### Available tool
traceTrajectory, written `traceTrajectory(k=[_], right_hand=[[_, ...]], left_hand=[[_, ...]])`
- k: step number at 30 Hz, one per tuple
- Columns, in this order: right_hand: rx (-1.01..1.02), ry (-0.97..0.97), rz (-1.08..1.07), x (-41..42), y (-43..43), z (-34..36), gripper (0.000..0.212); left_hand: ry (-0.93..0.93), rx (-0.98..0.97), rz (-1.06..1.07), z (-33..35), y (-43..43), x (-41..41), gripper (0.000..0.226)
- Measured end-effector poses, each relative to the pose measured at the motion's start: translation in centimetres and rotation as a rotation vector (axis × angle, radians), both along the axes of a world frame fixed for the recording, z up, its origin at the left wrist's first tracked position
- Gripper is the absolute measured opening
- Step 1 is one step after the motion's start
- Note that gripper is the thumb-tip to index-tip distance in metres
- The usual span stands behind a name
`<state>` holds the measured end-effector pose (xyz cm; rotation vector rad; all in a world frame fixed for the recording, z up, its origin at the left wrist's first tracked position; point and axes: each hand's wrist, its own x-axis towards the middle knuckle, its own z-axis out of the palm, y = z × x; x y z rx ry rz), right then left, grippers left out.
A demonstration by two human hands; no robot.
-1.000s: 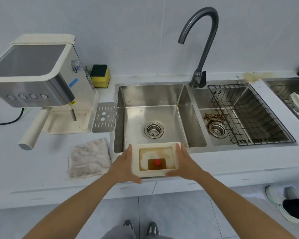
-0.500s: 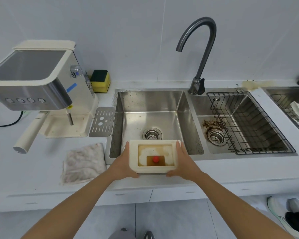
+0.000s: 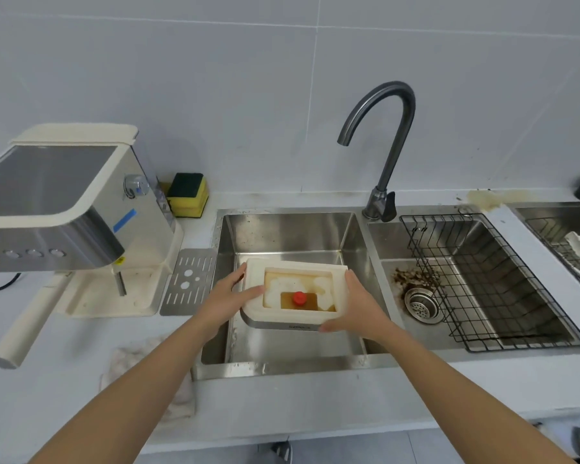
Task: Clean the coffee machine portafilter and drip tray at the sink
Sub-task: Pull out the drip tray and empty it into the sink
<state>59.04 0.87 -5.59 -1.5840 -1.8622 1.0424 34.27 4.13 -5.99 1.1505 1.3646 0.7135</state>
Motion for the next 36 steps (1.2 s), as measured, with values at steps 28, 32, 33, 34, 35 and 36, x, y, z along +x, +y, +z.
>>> traceTrajectory(k=[28,32,33,34,35,36], right_hand=[[-0.363,0.374,-0.067,2.4,9.6,-3.3,0.066],[-0.453,0.478,-0.093,2.7,10.3,-4.4,0.072],[-0.474,0.506,-0.089,2.8,10.4,-4.6,0.070],[-0.494,0.535,-0.082,2.8,10.5,-4.7,0.067],[-0.512,0.565,-0.076,2.8,10.6,-4.9,0.062],[-0.531,0.594,-0.075,2.8,10.7,-5.1,0.055]], left_hand=[[-0.181,-0.303,0.288,1.7,11.1,4.5,0.029],[-0.128,-0.309,0.301,2.8,12.1,5.4,0.006],[-0.116,-0.301,0.300,3.0,12.5,5.6,0.003],[-0.103,-0.290,0.294,3.2,12.9,5.8,0.004],[-0.087,-0.282,0.285,3.5,13.3,6.1,0.004],[-0.071,-0.274,0.275,3.7,13.7,6.4,0.004]])
